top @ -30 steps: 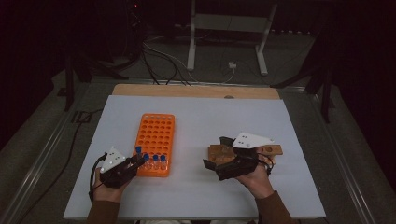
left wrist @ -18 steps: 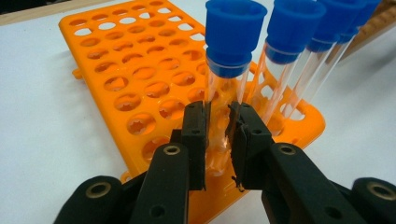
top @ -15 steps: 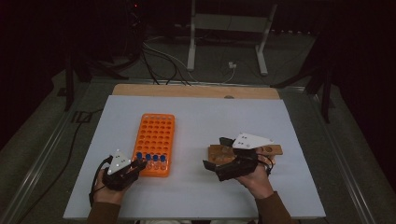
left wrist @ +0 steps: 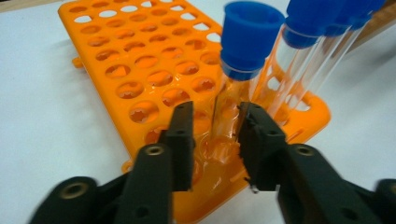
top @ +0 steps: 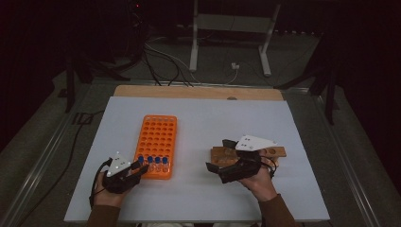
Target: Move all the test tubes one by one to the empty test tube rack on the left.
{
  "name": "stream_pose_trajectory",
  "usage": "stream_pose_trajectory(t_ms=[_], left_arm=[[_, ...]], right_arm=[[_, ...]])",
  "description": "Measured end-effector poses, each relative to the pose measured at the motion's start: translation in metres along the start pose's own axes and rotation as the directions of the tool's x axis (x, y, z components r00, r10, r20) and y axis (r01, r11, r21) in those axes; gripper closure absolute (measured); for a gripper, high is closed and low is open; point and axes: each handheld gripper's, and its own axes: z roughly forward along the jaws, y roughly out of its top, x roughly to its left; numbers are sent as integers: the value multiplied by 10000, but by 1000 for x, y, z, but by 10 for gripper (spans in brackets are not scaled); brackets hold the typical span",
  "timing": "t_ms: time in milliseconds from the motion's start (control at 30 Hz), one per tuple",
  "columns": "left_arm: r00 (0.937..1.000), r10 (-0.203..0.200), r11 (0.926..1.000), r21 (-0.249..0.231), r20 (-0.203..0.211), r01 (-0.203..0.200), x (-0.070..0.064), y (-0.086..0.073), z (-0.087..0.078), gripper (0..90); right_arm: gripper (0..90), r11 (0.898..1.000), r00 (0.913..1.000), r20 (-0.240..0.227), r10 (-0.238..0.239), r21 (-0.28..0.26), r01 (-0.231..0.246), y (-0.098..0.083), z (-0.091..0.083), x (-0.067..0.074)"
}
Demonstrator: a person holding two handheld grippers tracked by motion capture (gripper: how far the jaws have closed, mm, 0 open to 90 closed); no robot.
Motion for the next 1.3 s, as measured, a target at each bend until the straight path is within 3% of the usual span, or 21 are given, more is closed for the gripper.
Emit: stream_pose_trajectory(t_ms=[200, 367, 600, 933, 1300], left_arm=[[10000, -8, 9995, -311, 4, 8, -1, 1, -8, 445], [9994, -314, 9969, -712, 138, 323, 0, 4, -12, 234], [9985, -484, 9934, -1029, 245, 507, 3, 7, -19, 21], [9984, -561, 9923, -1105, 97, 568, 6, 8, -21, 4], [9983, -573, 9928, -1057, -50, 565, 7, 7, -21, 4]], right_arm=[[18, 10000, 10000, 59, 10, 0, -10, 0, -1, -1], [18, 10000, 9999, 161, 28, -3, -28, 1, -3, -3], [18, 10000, 9985, 549, -14, -12, 15, 4, -7, -10], [18, 9999, 9892, 1459, 113, 81, -127, 5, -15, -33], [69, 9956, 9774, 2052, 514, 665, -663, -16, -11, -54]])
